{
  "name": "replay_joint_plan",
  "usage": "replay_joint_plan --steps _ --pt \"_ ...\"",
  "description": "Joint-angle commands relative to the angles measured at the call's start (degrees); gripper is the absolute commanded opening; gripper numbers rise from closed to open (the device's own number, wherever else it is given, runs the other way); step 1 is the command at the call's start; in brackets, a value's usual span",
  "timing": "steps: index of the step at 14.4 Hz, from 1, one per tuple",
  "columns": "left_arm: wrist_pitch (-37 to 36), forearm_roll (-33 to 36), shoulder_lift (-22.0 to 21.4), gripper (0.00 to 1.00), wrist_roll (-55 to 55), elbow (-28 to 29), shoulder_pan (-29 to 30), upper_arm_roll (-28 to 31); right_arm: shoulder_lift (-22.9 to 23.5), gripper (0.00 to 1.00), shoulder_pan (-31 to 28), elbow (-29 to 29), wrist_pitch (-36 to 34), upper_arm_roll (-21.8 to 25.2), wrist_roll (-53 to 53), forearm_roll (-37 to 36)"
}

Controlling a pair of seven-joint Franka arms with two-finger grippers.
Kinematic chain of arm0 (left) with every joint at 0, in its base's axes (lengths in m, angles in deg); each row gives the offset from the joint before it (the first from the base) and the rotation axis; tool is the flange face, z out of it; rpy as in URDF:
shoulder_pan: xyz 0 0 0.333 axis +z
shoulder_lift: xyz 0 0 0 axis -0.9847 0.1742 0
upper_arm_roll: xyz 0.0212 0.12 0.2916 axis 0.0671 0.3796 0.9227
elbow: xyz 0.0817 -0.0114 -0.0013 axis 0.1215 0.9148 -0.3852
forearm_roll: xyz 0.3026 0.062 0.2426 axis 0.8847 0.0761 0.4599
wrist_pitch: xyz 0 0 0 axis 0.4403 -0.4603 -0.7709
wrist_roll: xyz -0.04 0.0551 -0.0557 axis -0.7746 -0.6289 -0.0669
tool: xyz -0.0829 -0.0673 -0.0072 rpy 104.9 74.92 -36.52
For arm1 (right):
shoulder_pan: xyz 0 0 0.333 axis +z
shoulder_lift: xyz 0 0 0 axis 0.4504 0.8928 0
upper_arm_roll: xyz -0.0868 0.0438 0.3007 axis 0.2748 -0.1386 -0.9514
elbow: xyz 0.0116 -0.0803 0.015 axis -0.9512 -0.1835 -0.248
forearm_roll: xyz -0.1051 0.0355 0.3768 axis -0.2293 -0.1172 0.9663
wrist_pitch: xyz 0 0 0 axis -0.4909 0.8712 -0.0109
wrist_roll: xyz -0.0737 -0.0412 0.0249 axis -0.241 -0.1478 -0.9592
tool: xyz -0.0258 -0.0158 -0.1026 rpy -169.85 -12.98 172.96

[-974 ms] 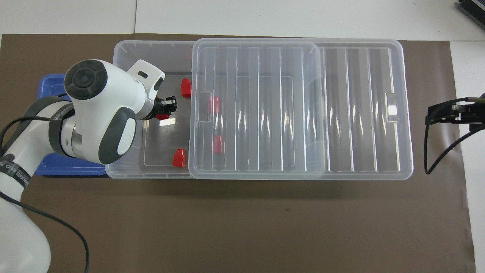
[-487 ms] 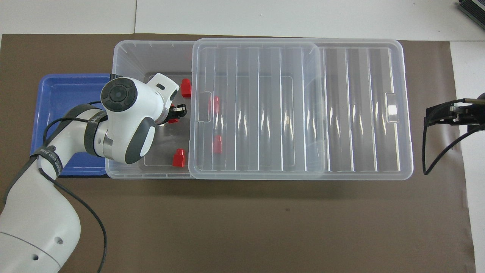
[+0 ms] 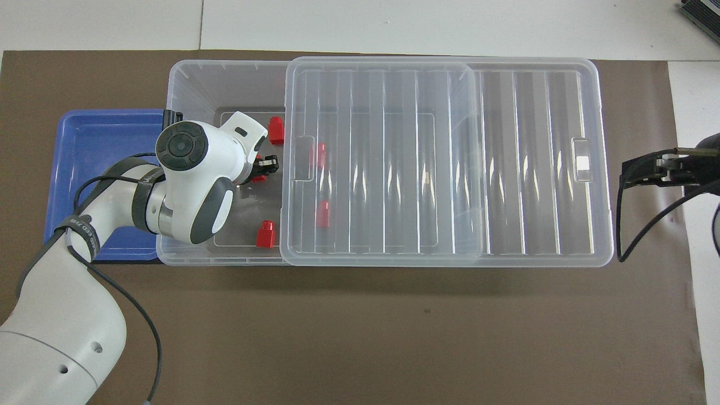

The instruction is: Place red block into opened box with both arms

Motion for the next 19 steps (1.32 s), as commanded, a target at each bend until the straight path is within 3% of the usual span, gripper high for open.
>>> replay_joint_plan --steps 1,4,13,17,19 --pt "0.40 1.17 -0.26 1.00 -1.28 0.78 -0.70 0.57 -0.52 1.00 0.54 0.02 -0.97 1.08 0.37 0.82" --pt "-6.09 1.26 -1.22 1.00 -6.54 -1.68 -1.14 0.57 -0.61 1.00 0.63 0.01 -1.32 0.99 0.37 0.83" --pt "-25.51 1.17 -13.25 1.00 -6.82 -3.70 -1.14 0.39 -0.70 1.00 0.81 -0.25 -1.59 0.99 0.28 0.83" --pt "-38.52 1.17 -15.90 1.00 -6.03 -12.30 -0.61 0.22 -0.70 1.00 0.81 -0.43 -1.32 0.99 0.28 0.83" --pt "-41.52 1.17 -17.30 1.00 -5.85 -14.60 -0.35 0.57 -0.70 1.00 0.81 -0.34 -1.32 0.99 0.28 0.83"
